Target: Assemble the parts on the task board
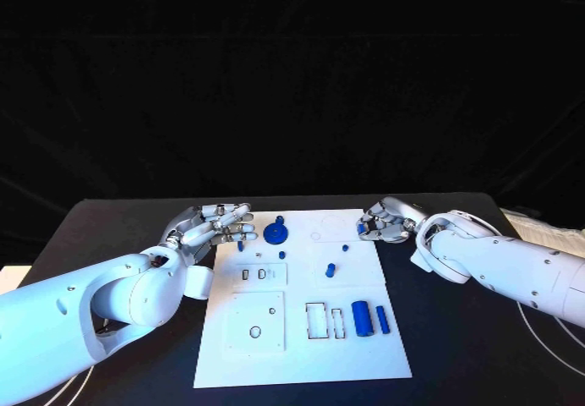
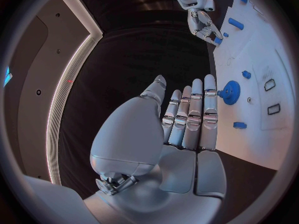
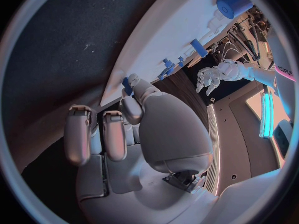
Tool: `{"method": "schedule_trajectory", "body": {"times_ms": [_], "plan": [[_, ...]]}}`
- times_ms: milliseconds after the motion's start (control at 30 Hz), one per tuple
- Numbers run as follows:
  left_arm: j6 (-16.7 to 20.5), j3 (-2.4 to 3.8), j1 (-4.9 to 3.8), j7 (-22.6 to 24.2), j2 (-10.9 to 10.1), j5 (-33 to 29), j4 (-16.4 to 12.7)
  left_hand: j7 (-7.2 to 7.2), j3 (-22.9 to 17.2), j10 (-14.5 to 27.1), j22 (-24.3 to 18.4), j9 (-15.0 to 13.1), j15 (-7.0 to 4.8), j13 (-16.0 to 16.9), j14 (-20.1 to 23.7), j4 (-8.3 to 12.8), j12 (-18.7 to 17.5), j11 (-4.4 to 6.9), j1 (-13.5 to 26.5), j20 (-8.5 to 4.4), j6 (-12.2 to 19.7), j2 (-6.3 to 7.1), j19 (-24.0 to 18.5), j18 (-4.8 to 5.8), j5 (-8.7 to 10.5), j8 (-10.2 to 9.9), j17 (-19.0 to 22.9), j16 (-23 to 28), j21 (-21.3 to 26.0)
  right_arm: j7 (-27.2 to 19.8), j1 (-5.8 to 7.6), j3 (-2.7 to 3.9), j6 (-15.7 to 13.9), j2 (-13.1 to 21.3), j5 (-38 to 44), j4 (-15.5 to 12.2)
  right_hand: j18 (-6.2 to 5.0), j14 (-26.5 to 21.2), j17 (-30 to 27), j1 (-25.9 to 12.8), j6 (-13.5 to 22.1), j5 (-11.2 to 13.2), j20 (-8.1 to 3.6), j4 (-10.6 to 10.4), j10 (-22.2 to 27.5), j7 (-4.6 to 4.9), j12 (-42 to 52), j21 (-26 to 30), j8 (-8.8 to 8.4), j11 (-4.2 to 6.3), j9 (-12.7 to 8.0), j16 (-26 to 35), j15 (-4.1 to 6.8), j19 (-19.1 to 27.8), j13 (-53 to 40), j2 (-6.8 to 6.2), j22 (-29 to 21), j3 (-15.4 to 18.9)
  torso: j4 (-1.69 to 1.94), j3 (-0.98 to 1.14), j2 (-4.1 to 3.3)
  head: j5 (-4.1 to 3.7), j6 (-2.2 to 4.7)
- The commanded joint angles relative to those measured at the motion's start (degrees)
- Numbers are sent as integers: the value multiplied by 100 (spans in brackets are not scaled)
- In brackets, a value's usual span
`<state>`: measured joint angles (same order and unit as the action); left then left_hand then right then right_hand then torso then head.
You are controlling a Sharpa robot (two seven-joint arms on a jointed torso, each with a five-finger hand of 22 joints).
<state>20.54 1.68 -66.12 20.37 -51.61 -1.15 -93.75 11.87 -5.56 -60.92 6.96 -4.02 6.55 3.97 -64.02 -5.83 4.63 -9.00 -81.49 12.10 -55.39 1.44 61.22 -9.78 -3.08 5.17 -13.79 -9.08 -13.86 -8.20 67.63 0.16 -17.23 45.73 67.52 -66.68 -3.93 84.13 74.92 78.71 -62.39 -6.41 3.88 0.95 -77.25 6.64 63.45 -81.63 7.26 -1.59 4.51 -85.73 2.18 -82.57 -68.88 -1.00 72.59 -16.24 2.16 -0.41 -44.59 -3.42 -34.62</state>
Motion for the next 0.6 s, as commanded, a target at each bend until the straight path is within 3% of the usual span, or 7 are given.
{"method": "schedule_trajectory", "body": {"times_ms": [33, 333, 600], "plan": [[-109, 3, -3, 43, 4, 24, -3, -2, 2, -44, -6, 4, -34, -8, 9, 40, -26, 2, -9, -7, -42, -26, 20, -50, 18, -25, -6, 32, 17, -7, -5, -1, -310, 18, -81, -86, 37, 445, 840, 8, -135, 28, -41, 11, -7, -51, 37, -13, 37, 31, 57, -26, 53, -14, -9, 138, 14, -46, -5, 2, 3, 10, 3], [-107, 3, -3, 47, 5, 12, 40, -1, -1, -44, -7, 5, -33, -8, 12, 44, -29, 1, -3, -7, -42, -31, 18, -49, 18, -28, -10, 36, 20, 588, 118, 4, -473, 215, -686, -774, 32, 442, 821, -259, -159, -92, -79, -101, -35, -84, 4, 2, 43, 58, 71, -12, 82, -9, 10, 198, -16, -59, -17, -15, 32, 11, 11], [-107, 2, -3, 44, 38, 2, 141, -4, -13, -47, -7, 4, -33, -9, 12, 45, -32, 2, 0, -7, -46, -51, 18, -49, 17, -30, -16, 39, 21, 1360, 190, 2, -604, 102, 80, -1534, 26, 435, 789, -254, -155, -115, -88, -73, -35, -95, -14, 17, 41, 70, 74, 10, 93, 1, 19, 221, -46, -101, 4, -45, 85, 25, -43]]}}
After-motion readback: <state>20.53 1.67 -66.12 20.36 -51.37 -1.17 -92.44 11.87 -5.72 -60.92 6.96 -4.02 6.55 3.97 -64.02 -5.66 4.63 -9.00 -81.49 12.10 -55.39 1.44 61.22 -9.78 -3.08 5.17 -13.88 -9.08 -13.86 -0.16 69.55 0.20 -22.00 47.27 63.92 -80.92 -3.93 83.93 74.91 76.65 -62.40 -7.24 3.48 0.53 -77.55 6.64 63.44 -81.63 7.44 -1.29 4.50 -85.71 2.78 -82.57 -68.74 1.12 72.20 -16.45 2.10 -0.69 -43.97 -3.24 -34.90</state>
